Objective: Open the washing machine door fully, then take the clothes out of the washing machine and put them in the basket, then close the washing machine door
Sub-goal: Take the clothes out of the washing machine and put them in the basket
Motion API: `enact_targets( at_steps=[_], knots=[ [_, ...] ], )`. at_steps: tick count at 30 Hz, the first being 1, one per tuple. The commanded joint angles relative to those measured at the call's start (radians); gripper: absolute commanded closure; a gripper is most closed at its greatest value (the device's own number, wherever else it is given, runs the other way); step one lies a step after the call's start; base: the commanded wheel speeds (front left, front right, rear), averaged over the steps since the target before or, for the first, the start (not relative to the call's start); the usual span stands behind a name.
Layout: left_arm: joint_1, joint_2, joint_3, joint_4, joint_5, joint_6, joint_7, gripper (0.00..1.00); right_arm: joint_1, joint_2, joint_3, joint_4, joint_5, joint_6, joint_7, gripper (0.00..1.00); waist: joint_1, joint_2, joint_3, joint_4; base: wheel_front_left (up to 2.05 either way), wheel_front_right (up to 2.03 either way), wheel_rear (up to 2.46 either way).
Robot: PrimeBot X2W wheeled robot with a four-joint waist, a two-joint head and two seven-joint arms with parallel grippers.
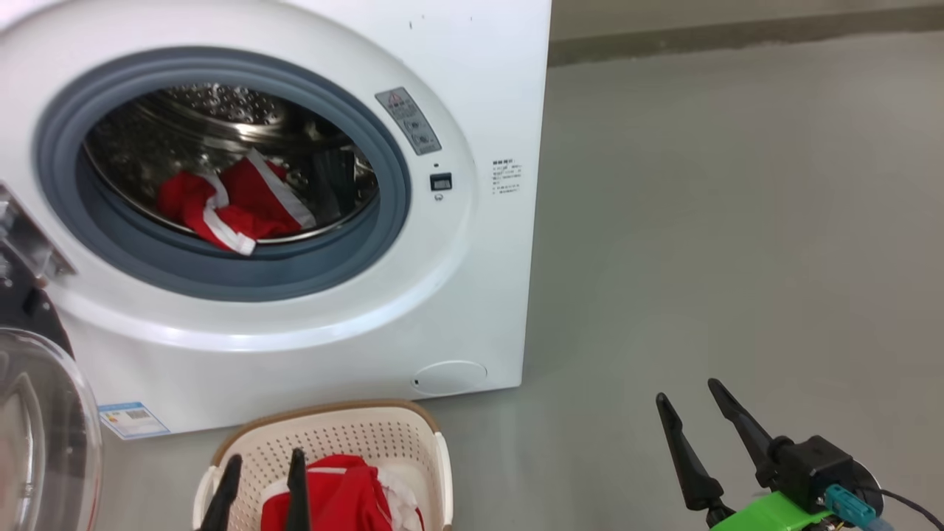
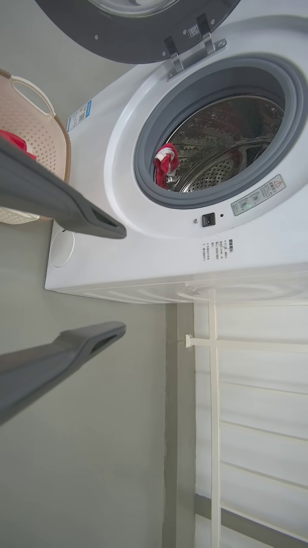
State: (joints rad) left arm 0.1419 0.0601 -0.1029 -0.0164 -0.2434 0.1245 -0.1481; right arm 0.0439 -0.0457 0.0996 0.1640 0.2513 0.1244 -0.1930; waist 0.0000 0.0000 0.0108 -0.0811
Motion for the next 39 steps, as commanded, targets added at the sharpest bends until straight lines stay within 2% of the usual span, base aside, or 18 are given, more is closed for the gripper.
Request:
enact_targets(
  at_steps=[1, 14, 39],
  knots=[
    [0.000, 0.011, 0.026, -0.045, 0.013, 0.011, 0.005, 0.00, -0.009, -0.004, 0.014, -0.031, -0.010, 0.006, 0.001, 0.00, 0.0000, 0.0000, -0.018, 0.004, 0.00, 0.00, 0.00],
    [0.061, 0.022, 0.025, -0.118, 0.006, 0.029, 0.034, 0.00, 0.013, -0.004, 0.000, -0.056, -0.010, 0.006, 0.008, 0.00, 0.0000, 0.0000, -0.035, 0.014, 0.00, 0.00, 0.00],
    [0.015, 0.029, 0.011, -0.101, 0.007, 0.054, 0.043, 0.00, -0.002, -0.004, 0.008, -0.079, -0.016, 0.006, 0.016, 0.00, 0.0000, 0.0000, 0.012, 0.008, 0.00, 0.00, 0.00]
  ],
)
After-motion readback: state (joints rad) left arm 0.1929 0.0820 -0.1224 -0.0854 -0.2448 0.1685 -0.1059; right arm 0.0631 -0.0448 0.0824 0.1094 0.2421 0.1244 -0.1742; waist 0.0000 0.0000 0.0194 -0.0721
